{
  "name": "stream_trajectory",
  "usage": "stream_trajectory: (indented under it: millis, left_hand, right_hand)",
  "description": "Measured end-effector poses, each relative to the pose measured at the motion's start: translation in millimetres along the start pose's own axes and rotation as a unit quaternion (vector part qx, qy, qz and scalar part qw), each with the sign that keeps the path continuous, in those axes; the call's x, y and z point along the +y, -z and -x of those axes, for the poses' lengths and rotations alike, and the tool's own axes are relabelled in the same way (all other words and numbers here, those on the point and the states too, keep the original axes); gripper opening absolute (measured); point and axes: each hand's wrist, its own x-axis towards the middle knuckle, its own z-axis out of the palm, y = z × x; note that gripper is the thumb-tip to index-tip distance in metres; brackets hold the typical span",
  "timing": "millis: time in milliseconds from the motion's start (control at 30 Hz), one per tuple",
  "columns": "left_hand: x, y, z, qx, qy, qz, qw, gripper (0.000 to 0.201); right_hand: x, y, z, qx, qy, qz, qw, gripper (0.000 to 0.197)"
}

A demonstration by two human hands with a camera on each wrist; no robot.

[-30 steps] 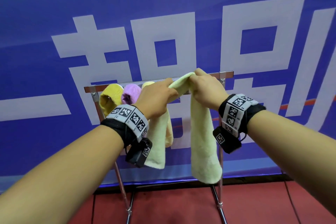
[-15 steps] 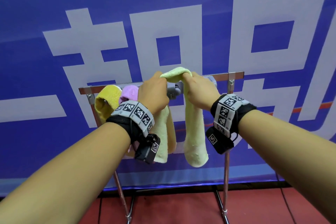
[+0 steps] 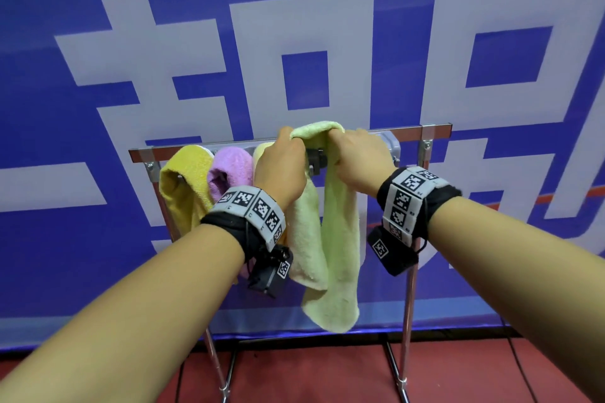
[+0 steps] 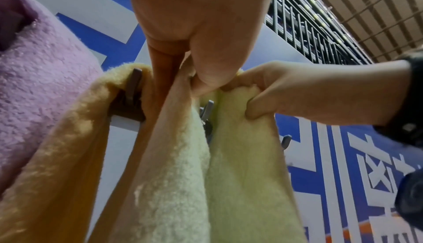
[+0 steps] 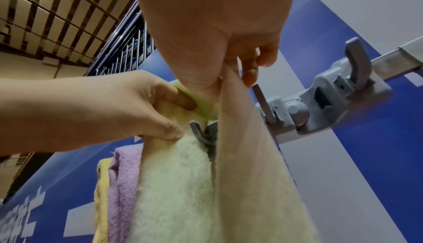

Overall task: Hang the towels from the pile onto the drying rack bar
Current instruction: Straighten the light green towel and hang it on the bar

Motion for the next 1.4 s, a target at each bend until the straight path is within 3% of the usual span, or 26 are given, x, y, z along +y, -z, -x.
stream_trajectory:
  millis: [233, 367, 467, 633, 800, 1200, 1400]
  left_hand:
    - [-3, 4, -8, 0.031, 0.0, -0.11, 0.993, 0.015]
    - [-2, -1, -5, 0.005, -0.017, -0.136, 0.991, 0.015]
    - [1, -12, 0, -0.015, -0.035, -0.148, 0.988, 0.02]
    - [2, -19, 5, 0.0, -0.036, -0.17, 0.985, 0.021]
    - [-7, -15, 4, 0.014, -0.066, -0.231, 0.971, 0.022]
    - [-8, -25, -1, -0.035, -0.045, -0.262, 0.963, 0.023]
    - [-8, -24, -3, -0.06, -0.057, -0.22, 0.972, 0.027]
  right_hand:
    - [0, -1, -15, 0.055, 0.009, 0.097, 0.994, 0.018]
    - [0, -13, -17, 0.032, 0.022, 0.118, 0.992, 0.011]
    - [6, -23, -13, 0.014, 0.032, 0.114, 0.993, 0.012]
    - [12, -26, -11, 0.011, 0.046, 0.089, 0.995, 0.026]
    - [12, -26, -9, 0.006, 0.037, 0.067, 0.997, 0.027]
    - [6, -34, -4, -0.003, 0.044, 0.057, 0.997, 0.023]
    - [10, -36, -10, -0.008, 0.031, 0.049, 0.998, 0.03]
